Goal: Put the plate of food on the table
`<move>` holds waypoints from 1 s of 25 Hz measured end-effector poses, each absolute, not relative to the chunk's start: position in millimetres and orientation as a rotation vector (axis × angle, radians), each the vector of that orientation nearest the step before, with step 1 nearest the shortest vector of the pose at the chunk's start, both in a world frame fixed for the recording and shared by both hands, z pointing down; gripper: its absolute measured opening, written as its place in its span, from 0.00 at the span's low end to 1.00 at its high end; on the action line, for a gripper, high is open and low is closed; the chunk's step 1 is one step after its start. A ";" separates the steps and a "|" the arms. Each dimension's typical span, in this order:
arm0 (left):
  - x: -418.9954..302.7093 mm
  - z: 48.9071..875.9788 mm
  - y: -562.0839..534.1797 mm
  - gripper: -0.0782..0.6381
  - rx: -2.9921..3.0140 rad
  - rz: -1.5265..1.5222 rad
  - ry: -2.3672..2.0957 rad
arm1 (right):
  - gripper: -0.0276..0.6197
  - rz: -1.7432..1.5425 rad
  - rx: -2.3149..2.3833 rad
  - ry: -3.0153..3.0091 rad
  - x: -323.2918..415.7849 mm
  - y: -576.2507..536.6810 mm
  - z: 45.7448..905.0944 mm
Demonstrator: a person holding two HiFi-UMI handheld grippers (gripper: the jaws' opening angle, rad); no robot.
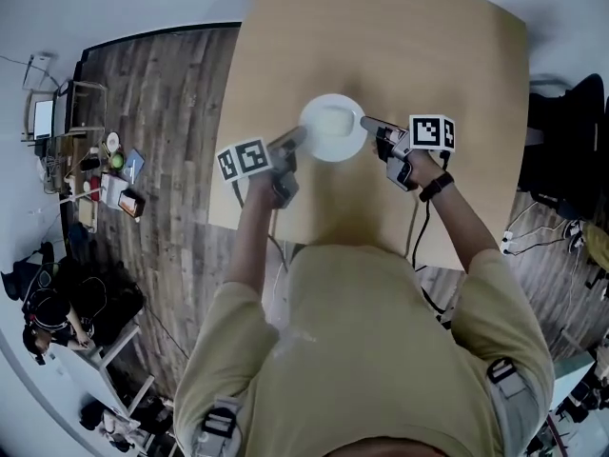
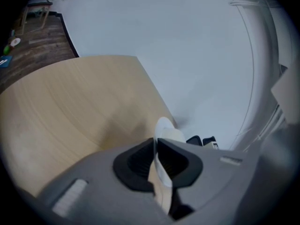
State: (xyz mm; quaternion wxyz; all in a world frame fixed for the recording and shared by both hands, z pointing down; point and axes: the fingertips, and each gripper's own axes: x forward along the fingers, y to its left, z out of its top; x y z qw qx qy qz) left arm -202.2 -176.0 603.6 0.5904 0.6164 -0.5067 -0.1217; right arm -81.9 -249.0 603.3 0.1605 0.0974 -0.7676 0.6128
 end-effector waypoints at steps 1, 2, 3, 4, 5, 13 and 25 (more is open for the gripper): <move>-209.0 606.4 -187.8 0.15 1.435 -0.278 -1.184 | 0.08 1.738 0.280 -2.196 -89.1 -261.2 605.3; -216.0 609.4 -199.8 0.15 1.432 -0.275 -1.189 | 0.08 1.726 0.282 -2.200 -96.4 -273.5 607.8; -223.2 613.0 -212.1 0.15 1.425 -0.272 -1.195 | 0.08 1.717 0.286 -2.203 -103.7 -286.1 610.9; -230.8 616.9 -225.1 0.15 1.418 -0.268 -1.202 | 0.08 1.710 0.291 -2.204 -111.3 -299.2 614.8; -239.4 621.0 -239.0 0.15 1.411 -0.261 -1.209 | 0.08 1.705 0.298 -2.202 -119.7 -312.9 619.4; -292.7 642.3 -308.6 0.15 1.405 -0.193 -1.260 | 0.09 1.684 0.334 -2.210 -174.0 -384.0 645.2; -374.6 693.5 -427.8 0.16 1.409 -0.092 -1.349 | 0.09 1.553 0.414 -2.195 -257.3 -504.4 694.1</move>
